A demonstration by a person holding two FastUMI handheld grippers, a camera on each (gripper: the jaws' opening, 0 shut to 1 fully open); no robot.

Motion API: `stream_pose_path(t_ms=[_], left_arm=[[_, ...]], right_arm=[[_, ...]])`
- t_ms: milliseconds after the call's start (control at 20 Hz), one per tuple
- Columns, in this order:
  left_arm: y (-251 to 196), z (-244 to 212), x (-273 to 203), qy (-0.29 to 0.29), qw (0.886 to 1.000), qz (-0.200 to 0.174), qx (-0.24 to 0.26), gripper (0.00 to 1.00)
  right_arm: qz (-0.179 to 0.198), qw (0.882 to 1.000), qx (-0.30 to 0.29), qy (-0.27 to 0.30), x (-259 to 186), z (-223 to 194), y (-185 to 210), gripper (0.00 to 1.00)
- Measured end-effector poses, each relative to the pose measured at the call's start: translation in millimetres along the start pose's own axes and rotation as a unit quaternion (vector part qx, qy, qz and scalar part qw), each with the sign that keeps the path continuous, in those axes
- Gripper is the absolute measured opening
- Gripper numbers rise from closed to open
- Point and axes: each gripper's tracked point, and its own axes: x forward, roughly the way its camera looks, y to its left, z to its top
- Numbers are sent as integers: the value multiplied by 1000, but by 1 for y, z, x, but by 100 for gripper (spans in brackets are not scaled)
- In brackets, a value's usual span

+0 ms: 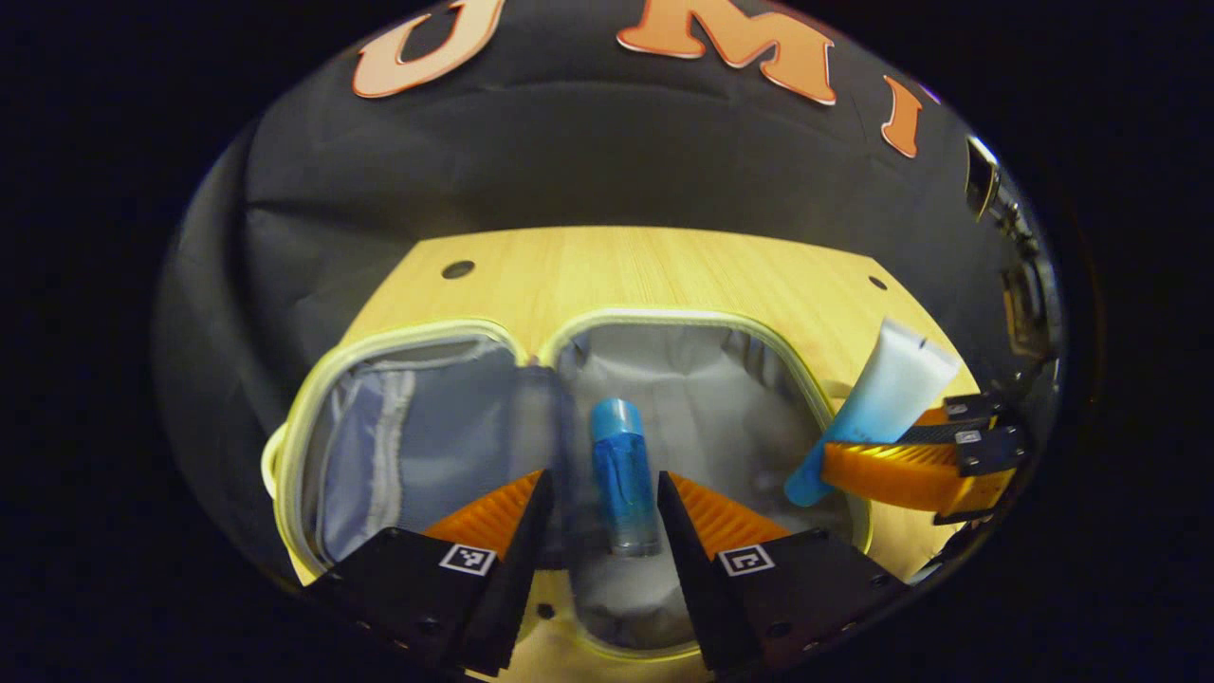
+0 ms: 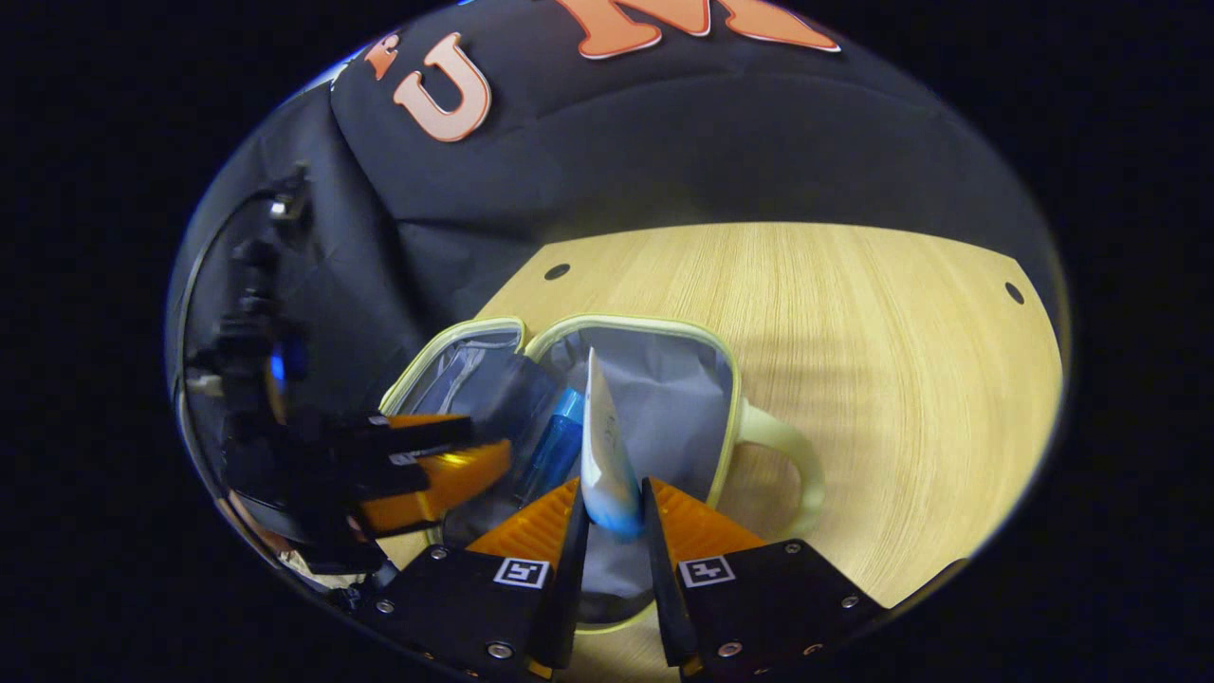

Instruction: First open the suitcase, pack the skin care products into it, and then close the suitcase.

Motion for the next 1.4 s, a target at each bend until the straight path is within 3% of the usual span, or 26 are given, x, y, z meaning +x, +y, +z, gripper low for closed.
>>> stream_pose_path(t_ms=[150,350,500,550,600,700,850,950,1050,1150,1200,1400], left_arm=[[36,11,-28,-23,999,28,-36,71],[101,14,-70,-38,992,78,-91,80],[145,4,-88,-35,983,111,-142,88],[161,1,-91,-34,979,121,-159,90],[175,-3,-94,-35,975,129,-177,91],[205,-15,-87,-50,964,140,-219,95],[247,-31,-79,-56,943,123,-305,95],[263,-39,-75,-55,923,107,-365,95],[278,-44,-70,-61,903,91,-415,95],[291,-45,-77,-63,890,75,-444,95],[299,-48,-82,-59,889,77,-447,89],[295,-53,-63,-56,865,42,-497,91]], right_arm=[[-1,999,12,31,9,-7,-1,36],[-17,997,33,73,16,-21,-5,35],[-45,993,50,101,19,-32,-12,36],[-46,992,56,102,17,-30,-11,31],[-56,992,61,100,20,-33,-12,36],[-68,991,70,93,20,-27,-16,36],[-72,991,80,85,17,-24,-15,47],[-74,991,81,74,12,-21,-13,43],[-69,992,87,54,5,-16,-9,60],[-66,993,87,33,-8,-9,-10,72],[-67,994,83,22,-16,-5,-11,76],[-69,994,81,-23,-48,14,-18,90]])
